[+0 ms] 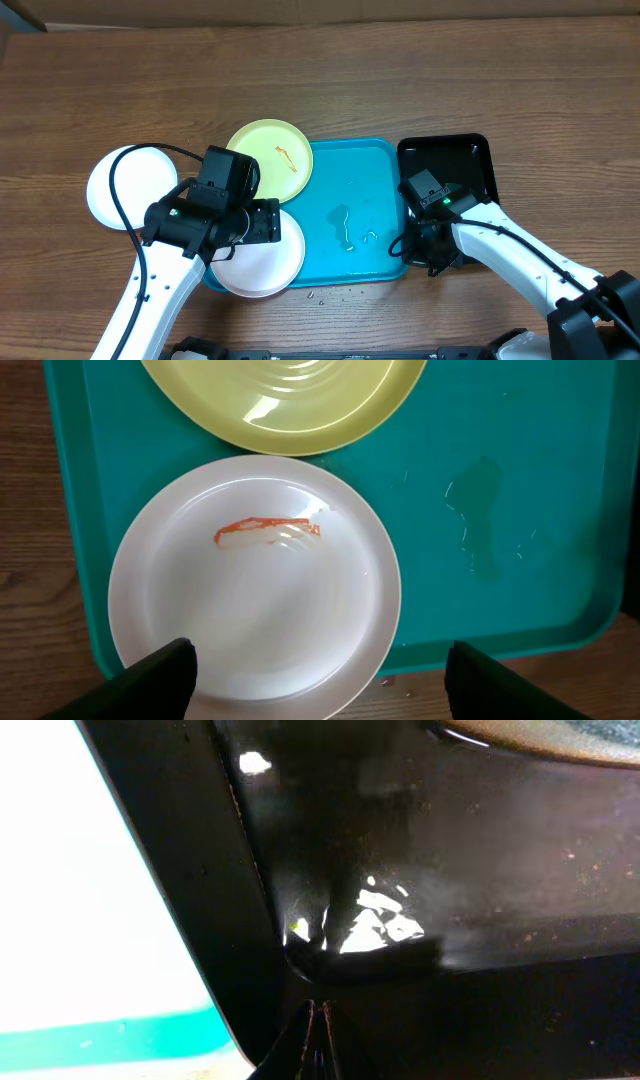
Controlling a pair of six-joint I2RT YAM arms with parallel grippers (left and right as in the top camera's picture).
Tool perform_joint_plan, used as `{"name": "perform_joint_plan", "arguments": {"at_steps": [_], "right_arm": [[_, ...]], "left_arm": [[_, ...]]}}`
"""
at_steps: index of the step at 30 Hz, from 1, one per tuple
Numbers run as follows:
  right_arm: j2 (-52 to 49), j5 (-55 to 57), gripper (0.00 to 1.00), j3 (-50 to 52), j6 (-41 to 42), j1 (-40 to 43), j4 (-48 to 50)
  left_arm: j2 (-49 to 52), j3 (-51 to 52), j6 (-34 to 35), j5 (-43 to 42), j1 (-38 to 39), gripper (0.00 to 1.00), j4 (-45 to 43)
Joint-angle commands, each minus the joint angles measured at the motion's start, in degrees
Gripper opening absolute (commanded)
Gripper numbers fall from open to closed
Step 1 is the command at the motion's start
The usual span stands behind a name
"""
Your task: Clean dirty plates on tray and stack at the side
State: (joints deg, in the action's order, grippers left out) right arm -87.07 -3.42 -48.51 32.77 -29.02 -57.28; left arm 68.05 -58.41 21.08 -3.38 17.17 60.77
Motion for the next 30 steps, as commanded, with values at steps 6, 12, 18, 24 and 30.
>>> {"name": "perform_joint_plan", "arguments": {"at_steps": [6, 12, 18, 24, 30], "right_arm": [[0.2, 3.4, 0.36, -13.9, -4.4, 3.1, -9.5], [0.2, 3.6, 0.84, -19.4, -4.7, 3.3, -11.2], [0.2, 5.8, 1.0, -19.4, -7.8, 3.5, -7.5], [0.2, 5.3, 1.0, -19.5, -7.1, 14.9, -5.0], [0.2, 3.3, 1.0, -19.4, -7.3, 25.6, -4.5]], "left_arm": [[0.1, 0.7, 2.1, 6.6, 0.1, 0.83, 2.4], [0.1, 1.6, 6.7, 9.2, 0.1, 0.8, 8.7], [0.1, 1.8, 5.0, -1.0, 0.2, 0.78, 11.5], [-4.1, 1.8, 12.7, -3.4, 6.3, 0.7, 15.4], [-9.7, 1.8, 38.9, -1.7, 12.9, 0.36, 14.4]]}}
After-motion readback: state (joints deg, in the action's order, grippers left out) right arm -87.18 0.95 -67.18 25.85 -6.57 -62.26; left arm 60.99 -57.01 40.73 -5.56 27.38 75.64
